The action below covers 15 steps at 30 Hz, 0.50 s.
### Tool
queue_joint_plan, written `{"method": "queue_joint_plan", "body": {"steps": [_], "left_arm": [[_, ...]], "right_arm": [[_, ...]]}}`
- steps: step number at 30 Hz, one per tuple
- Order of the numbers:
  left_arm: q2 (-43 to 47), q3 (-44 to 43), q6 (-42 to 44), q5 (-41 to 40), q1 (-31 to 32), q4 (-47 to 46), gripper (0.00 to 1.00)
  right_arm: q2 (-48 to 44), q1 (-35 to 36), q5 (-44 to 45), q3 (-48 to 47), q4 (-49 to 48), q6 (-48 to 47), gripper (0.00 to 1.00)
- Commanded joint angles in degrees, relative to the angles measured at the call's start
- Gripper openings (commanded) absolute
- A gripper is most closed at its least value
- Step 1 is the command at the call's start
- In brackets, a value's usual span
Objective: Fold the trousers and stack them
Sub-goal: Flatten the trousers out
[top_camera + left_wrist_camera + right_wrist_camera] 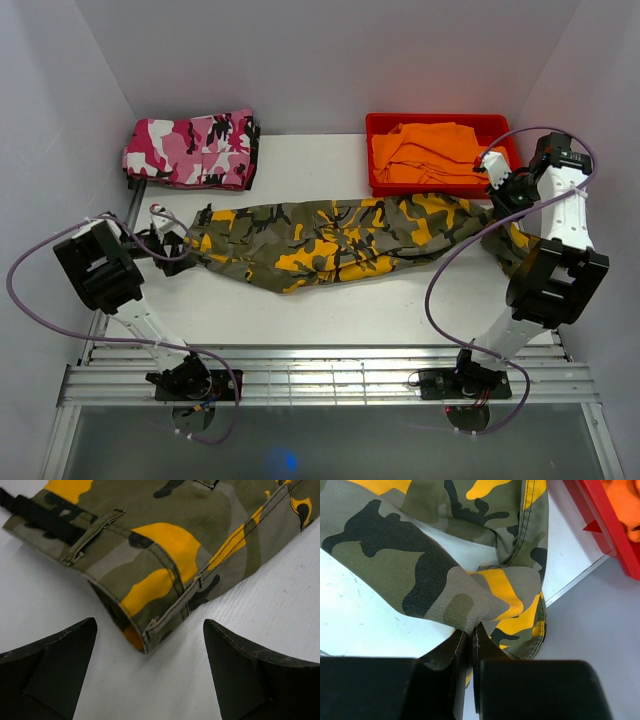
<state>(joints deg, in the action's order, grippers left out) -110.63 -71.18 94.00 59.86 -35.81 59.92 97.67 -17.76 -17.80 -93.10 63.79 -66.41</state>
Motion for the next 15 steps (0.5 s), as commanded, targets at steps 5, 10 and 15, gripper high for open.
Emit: {"method": "queue_joint_plan", "body": {"steps": [5,10,15], "left_arm": [[-4.6,-1.6,10.3,1.6,5.6,-1.4,0.95],[-3.8,-4.9,8.5,0.3,7.0,4.1,0.21],[-5.7,-19.8,-6.6,0.8,5.1,20.4,0.00]], "right_arm": [[1.6,0.2,3.0,-3.0,2.5,1.2,0.08],[2.0,0.1,4.4,-6.3,3.7,0.5,0.08],[0.9,-0.4,10.4,-5.3,3.2,-4.9,0.08]]}}
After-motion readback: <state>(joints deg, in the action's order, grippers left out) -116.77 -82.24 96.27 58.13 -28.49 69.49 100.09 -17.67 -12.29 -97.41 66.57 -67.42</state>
